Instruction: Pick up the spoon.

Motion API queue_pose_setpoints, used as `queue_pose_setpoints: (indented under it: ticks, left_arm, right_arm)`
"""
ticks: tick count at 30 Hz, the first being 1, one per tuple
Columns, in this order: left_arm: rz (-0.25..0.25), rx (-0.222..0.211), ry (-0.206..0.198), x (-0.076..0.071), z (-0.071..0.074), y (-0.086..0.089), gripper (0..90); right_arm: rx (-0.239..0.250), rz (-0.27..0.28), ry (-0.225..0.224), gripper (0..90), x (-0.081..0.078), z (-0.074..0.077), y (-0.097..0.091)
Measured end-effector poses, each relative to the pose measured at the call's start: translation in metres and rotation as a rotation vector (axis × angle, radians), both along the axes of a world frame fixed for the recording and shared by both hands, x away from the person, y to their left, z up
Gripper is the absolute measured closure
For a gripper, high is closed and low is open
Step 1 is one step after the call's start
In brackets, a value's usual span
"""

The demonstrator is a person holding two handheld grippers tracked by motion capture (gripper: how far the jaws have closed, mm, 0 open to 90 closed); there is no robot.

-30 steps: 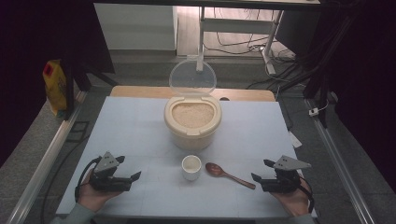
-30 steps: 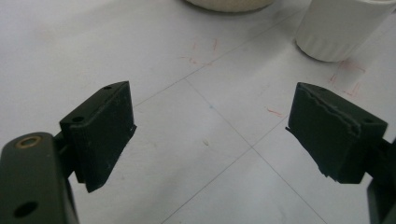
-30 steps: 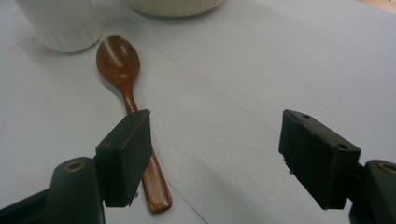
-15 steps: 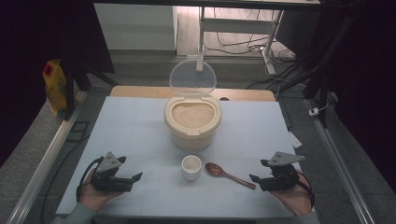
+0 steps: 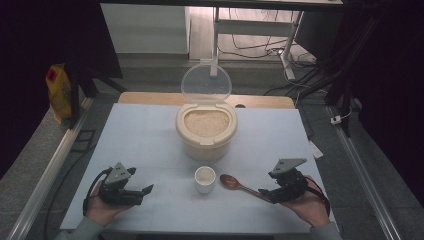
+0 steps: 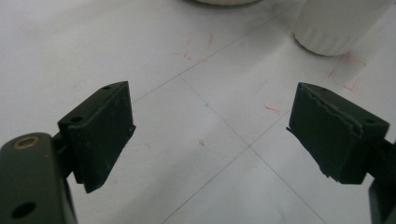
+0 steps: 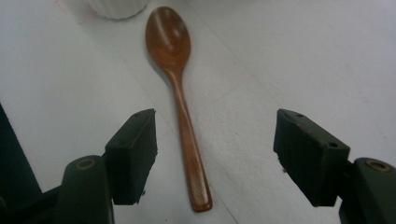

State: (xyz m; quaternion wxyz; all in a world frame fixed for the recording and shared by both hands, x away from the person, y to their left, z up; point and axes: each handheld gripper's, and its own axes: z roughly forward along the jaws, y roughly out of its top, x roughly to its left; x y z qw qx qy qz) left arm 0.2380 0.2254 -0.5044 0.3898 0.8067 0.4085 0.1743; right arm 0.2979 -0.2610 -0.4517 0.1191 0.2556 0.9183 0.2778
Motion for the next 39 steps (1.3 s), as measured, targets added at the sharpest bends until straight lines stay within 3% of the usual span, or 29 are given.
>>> queue_pose_setpoints:
  ticks: [6, 12, 15, 21, 31, 39]
  left_arm:
    - [-0.002, 0.000, 0.001, 0.000, 0.000, 0.001, 13.7]
    - [-0.001, -0.001, 0.001, 0.000, -0.001, 0.002, 13.7]
    - [-0.002, 0.002, 0.001, 0.000, -0.002, 0.002, 13.7]
    - [-0.002, 0.004, 0.003, 0.001, -0.003, 0.002, 13.7]
    - [-0.004, 0.008, 0.007, 0.001, -0.004, 0.002, 13.7]
    - [-0.003, 0.012, 0.007, 0.001, -0.005, 0.003, 13.7]
  right_arm:
    - [-0.098, 0.072, 0.053, 34.9, 0.009, -0.004, 0.023]
    - [-0.143, 0.072, 0.090, 37.5, 0.014, -0.009, 0.028]
    - [-0.170, 0.075, 0.129, 41.1, 0.016, -0.017, 0.025]
    - [-0.211, 0.077, 0.156, 44.7, 0.019, -0.026, 0.024]
    - [-0.259, 0.097, 0.197, 55.8, 0.023, -0.036, 0.026]
    - [-0.262, 0.106, 0.215, 64.1, 0.024, -0.040, 0.029]
